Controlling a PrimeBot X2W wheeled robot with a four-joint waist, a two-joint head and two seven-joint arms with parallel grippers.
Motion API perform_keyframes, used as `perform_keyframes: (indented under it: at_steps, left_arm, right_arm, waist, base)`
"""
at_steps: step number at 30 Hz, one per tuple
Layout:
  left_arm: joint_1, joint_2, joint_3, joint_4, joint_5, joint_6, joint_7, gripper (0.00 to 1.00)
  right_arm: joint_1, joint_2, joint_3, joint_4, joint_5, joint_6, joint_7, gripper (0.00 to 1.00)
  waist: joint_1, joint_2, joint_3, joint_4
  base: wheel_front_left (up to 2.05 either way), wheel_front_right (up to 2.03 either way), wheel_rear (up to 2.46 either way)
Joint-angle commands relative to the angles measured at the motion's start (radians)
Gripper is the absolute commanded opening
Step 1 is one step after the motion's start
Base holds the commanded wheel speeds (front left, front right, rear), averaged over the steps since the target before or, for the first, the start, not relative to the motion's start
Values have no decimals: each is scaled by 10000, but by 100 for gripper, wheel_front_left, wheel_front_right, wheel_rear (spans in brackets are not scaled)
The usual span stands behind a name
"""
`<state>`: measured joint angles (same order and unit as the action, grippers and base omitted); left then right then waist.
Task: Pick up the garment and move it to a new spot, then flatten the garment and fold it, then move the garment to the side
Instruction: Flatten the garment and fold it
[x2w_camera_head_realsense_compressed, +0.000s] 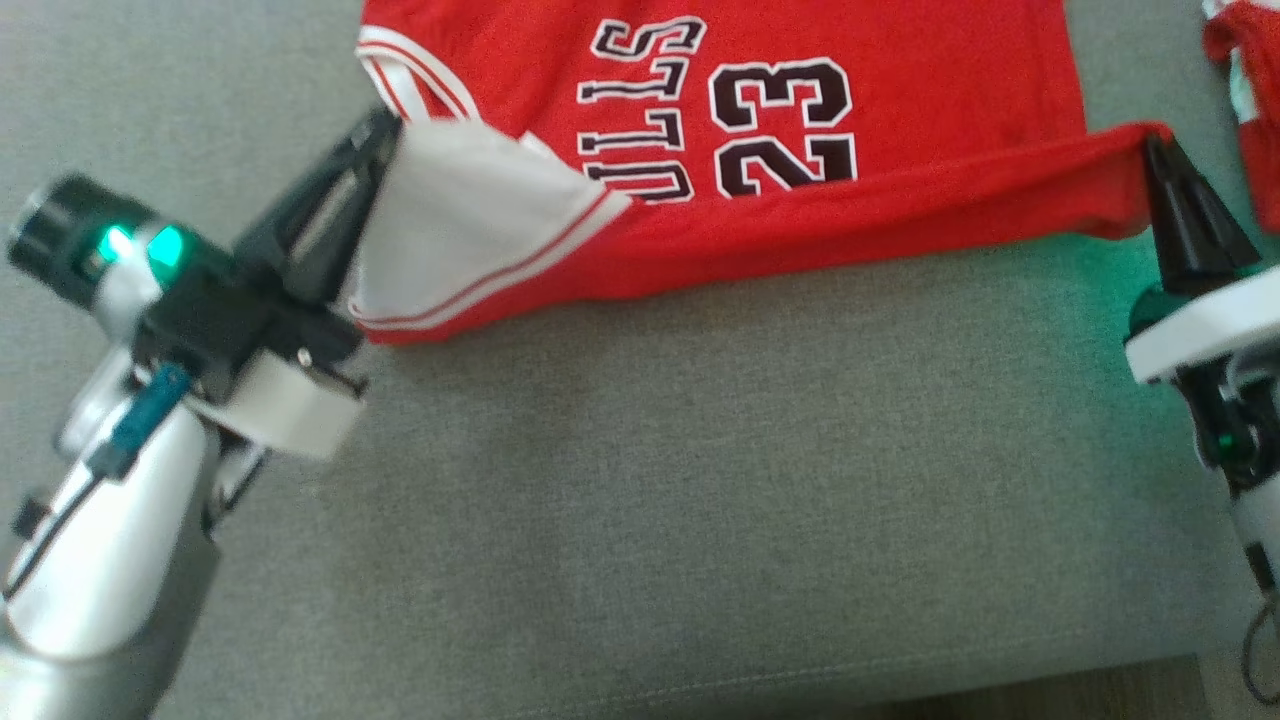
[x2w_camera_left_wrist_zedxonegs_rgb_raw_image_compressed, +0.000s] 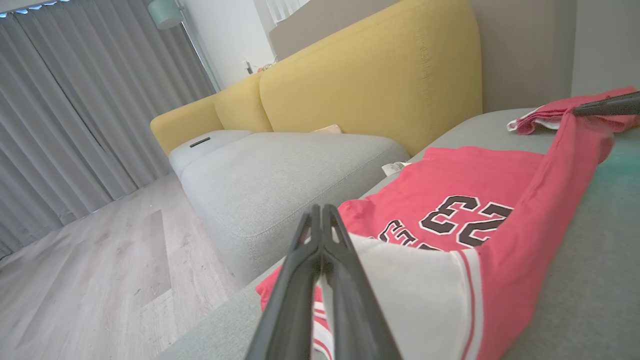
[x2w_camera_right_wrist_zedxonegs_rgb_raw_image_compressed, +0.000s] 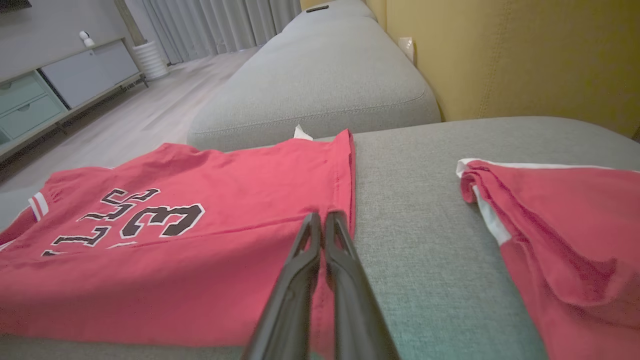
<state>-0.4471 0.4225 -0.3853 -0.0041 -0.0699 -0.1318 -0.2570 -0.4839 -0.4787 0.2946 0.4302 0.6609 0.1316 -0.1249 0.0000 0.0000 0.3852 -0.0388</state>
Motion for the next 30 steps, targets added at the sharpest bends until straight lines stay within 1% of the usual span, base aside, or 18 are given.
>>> perform_keyframes:
  at_steps: [1, 5, 8, 15, 17, 18, 19, 20, 21, 22, 24, 27, 28, 30]
  left_arm:
    - [-582, 423, 374, -158, 97, 13, -47, 0]
    - [-1362, 500, 354, 214, 385, 13, -47, 0]
    - [-2008, 500, 406, 349, 624, 93, -47, 0]
    - [-2522, 488, 291, 689, 727, 108, -47, 0]
    - [-2588, 376, 281, 875, 625, 132, -47, 0]
    - [-2608, 299, 299, 1007, 554, 148, -47, 0]
    - [-2645, 239, 293, 1099, 531, 154, -47, 0]
    - [-2671, 182, 290, 1190, 508, 160, -47, 16]
    - [-2693, 135, 291, 1253, 502, 177, -47, 71]
    - [-2699, 88, 326, 1275, 522, 271, -47, 100]
    - [-2544, -24, 491, 1306, 461, 536, -47, 100]
    - [-1828, -352, 1089, 1264, 11, 1156, -47, 100]
    - [-1828, -352, 1089, 1264, 11, 1156, -47, 100]
    - [-1033, -703, 1441, 1275, -469, 1392, -47, 100]
  right_arm:
    - [-173, -84, 173, -55, -102, -9, -144, 0]
    - [-899, 26, 524, 544, -275, -9, -287, 0]
    - [-1547, 71, 791, 1049, -374, -9, -647, 0]
    - [-2336, 155, 1245, 1708, -359, -9, -1063, 0]
    - [-2507, 208, 1390, 1913, -364, -9, -1137, 0]
    - [-2580, 239, 1445, 2016, -355, -9, -1168, 46]
    - [-2651, 267, 1474, 2125, -341, -9, -1198, 100]
    - [-2726, 290, 1473, 2195, -359, -9, -1240, 100]
    - [-2777, 327, 1472, 2233, -371, -9, -1275, 100]
    - [-2804, 366, 1456, 2225, -393, -9, -1307, 100]
    - [-2761, 443, 1343, 2121, -477, -9, -1347, 100]
    - [-2422, 615, 907, 1543, -633, -9, -1362, 100]
    - [-2422, 615, 907, 1543, -633, -9, -1362, 100]
    - [-1991, 750, 632, 1105, -761, -9, -1364, 100]
  waist:
    - [0, 0, 285, -104]
    - [0, 0, 619, -181]
    - [0, 0, 917, -250]
    - [0, 0, 1178, -301]
    - [0, 0, 1218, -297]
    - [0, 0, 1230, -289]
    - [0, 0, 1238, -280]
    - [0, 0, 1241, -270]
    - [0, 0, 1234, -263]
    - [0, 0, 1212, -261]
    - [0, 0, 1126, -267]
    - [0, 0, 913, -304]
    - [0, 0, 913, -304]
    - [0, 0, 757, -327]
  base:
    - [0, 0, 0]
    - [0, 0, 0]
    - [0, 0, 0]
    - [0, 0, 0]
    - [0, 0, 0]
    - [0, 0, 0]
    - [0, 0, 0]
    - [0, 0, 0]
    - [0, 0, 0]
    - [0, 0, 0]
    - [0, 0, 0]
    - [0, 0, 0]
    - [0, 0, 0]
    - [0, 0, 0]
